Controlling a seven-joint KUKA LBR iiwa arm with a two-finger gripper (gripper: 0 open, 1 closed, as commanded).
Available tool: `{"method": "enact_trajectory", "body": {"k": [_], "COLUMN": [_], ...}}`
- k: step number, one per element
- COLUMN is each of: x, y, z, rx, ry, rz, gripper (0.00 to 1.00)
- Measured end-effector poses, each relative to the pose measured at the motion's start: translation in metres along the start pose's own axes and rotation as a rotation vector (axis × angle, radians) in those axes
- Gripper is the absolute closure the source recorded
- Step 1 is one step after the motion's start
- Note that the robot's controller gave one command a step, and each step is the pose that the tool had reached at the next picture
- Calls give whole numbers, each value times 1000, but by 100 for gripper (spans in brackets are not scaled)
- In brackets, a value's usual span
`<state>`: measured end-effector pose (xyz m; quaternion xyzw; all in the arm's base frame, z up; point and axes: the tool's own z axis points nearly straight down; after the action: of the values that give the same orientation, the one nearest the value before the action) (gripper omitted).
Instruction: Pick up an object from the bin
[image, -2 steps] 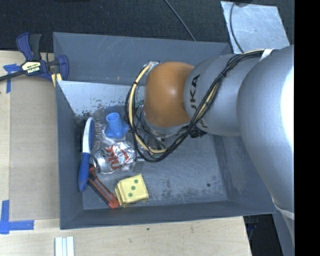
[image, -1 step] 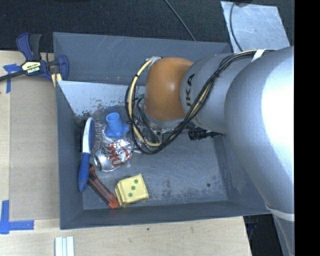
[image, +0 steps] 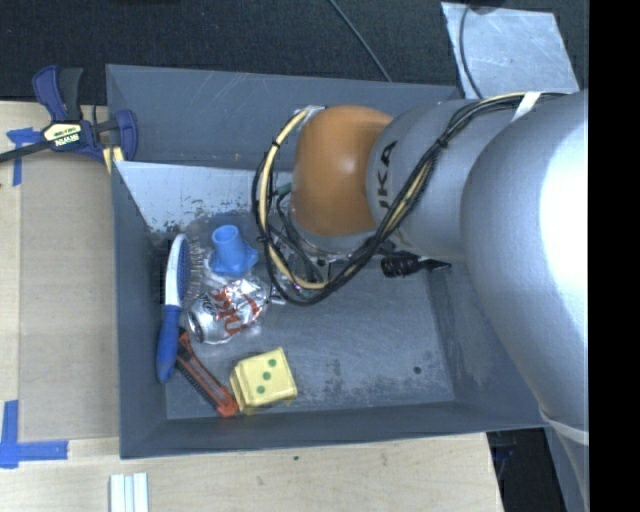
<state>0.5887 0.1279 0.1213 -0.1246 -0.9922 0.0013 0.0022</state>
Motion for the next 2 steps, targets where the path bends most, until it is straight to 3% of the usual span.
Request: {"method": "enact_trajectory", "body": {"k": [1, 2], "x": [-3, -21], "y": [0, -11], "z": [-32, -22], "rx": [-7, -5], "ry": [-15, -18], "rz": [-74, -351], "gripper": [0, 0]}}
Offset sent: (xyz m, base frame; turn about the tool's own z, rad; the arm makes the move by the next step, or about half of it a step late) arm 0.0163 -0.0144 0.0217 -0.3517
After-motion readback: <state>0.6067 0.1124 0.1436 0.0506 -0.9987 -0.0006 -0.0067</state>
